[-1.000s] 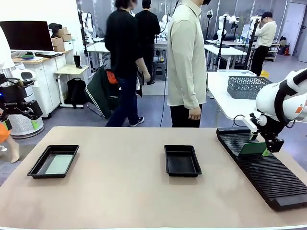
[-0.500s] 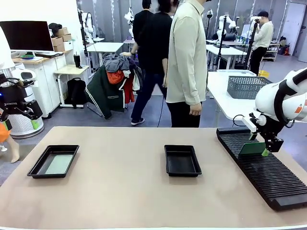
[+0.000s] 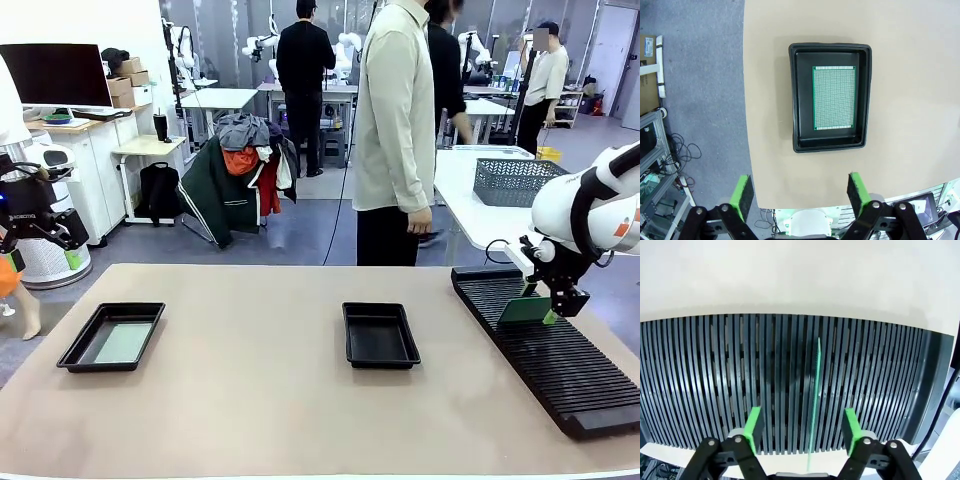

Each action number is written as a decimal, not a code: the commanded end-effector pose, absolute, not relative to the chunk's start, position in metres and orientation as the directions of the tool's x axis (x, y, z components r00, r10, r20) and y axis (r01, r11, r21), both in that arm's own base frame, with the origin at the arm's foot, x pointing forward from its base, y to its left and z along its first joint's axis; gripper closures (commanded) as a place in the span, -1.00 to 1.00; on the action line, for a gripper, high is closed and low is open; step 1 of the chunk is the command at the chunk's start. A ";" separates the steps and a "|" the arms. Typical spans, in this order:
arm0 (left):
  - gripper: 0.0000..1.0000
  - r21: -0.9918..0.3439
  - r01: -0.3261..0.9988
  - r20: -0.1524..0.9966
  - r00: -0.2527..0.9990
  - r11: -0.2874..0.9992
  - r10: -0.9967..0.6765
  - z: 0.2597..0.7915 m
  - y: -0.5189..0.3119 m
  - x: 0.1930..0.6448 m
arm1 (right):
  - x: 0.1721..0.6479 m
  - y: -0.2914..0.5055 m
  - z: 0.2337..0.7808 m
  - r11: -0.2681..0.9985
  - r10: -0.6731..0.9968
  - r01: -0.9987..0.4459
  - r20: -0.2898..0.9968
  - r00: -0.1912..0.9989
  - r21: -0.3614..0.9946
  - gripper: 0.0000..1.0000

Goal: Inspect and transfer BCBs to ESD trays.
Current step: Pick up the Blank PCB from the PCB Rack and place it in the right ESD tray.

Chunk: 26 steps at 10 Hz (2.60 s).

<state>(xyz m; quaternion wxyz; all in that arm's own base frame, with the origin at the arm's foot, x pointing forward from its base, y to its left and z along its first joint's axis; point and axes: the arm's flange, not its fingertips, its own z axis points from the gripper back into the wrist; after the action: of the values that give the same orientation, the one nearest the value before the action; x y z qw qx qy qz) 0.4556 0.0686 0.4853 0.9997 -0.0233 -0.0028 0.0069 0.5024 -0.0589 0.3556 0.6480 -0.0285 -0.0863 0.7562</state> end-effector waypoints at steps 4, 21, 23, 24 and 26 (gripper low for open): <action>-1.00 -0.051 -0.017 0.015 1.000 0.999 0.017 0.483 0.069 0.456 | 0.503 -0.063 0.345 -0.115 0.989 -0.969 0.064 -0.131 -0.217 -0.22; -1.00 -0.051 -0.017 0.015 1.000 0.999 0.017 0.483 0.069 0.456 | 0.493 -0.060 0.360 -0.097 0.992 -0.963 0.057 -0.115 -0.253 1.00; -1.00 -0.051 -0.017 0.015 1.000 0.999 0.017 0.483 0.069 0.456 | 0.483 -0.058 0.398 -0.105 0.992 -0.958 0.036 -0.119 -0.266 1.00; -1.00 -0.051 -0.017 0.015 1.000 0.999 0.017 0.483 0.069 0.456 | 0.477 -0.057 0.421 -0.121 0.990 -0.957 0.034 -0.134 -0.262 1.00; -1.00 -0.051 -0.017 0.015 1.000 0.999 0.017 0.483 0.069 0.456 | 0.464 -0.056 0.474 -0.126 0.991 -0.964 0.023 -0.135 -0.233 0.99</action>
<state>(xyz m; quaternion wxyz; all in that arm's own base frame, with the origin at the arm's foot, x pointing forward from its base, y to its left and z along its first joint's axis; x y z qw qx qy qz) 0.4557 0.0686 0.4851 0.9997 -0.0234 -0.0026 0.0069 0.4712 -0.0551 0.4531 0.6492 -0.0761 -0.1115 0.7486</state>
